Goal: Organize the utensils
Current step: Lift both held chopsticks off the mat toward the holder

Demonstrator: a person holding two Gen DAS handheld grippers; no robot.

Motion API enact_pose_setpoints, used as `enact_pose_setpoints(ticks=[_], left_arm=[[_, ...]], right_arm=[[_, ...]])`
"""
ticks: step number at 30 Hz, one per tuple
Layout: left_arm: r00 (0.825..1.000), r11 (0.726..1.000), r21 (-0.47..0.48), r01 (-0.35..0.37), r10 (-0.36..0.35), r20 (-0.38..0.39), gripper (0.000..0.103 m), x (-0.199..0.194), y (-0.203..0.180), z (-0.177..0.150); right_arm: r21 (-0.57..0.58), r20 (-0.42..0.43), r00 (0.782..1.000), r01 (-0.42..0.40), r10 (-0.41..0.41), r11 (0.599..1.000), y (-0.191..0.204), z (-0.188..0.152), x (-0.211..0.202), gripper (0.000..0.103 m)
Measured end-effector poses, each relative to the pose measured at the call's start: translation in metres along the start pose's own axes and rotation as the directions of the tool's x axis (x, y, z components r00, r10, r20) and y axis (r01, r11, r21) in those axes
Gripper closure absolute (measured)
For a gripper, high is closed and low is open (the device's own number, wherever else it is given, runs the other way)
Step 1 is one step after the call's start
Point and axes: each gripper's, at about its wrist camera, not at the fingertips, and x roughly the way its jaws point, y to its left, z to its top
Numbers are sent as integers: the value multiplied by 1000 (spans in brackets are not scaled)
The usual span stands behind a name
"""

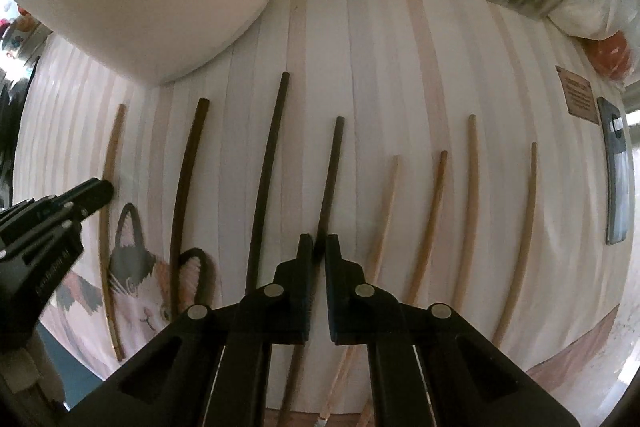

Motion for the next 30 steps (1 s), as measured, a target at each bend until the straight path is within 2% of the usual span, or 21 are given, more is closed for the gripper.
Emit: enact_pose_setpoints(ticks=[4, 7, 12, 13, 21, 30], left_arm=[[1000, 996, -84, 1, -2, -16, 98, 0, 23, -10], [1000, 994, -113, 4, -7, -24, 98, 0, 35, -18], [999, 995, -103, 5, -8, -31, 98, 0, 48, -16], [999, 996, -94, 4, -7, -34, 98, 5, 52, -3], [999, 999, -46, -8, 7, -33, 96, 10, 41, 7], [1000, 999, -44, -11, 10, -28, 96, 8, 31, 16]], right_arm=[[-25, -25, 1000, -7, 6, 1000, -5, -1, 5, 98], [-48, -43, 999, -12, 10, 999, -6, 0, 5, 98], [-80, -70, 998, -8, 2, 997, 0, -2, 12, 98], [-87, -77, 997, -5, -2, 996, 4, 6, 13, 98], [-54, -81, 997, -2, -3, 999, 6, 24, 17, 97], [-48, -79, 997, 17, -20, 999, 9, 37, 17, 97]])
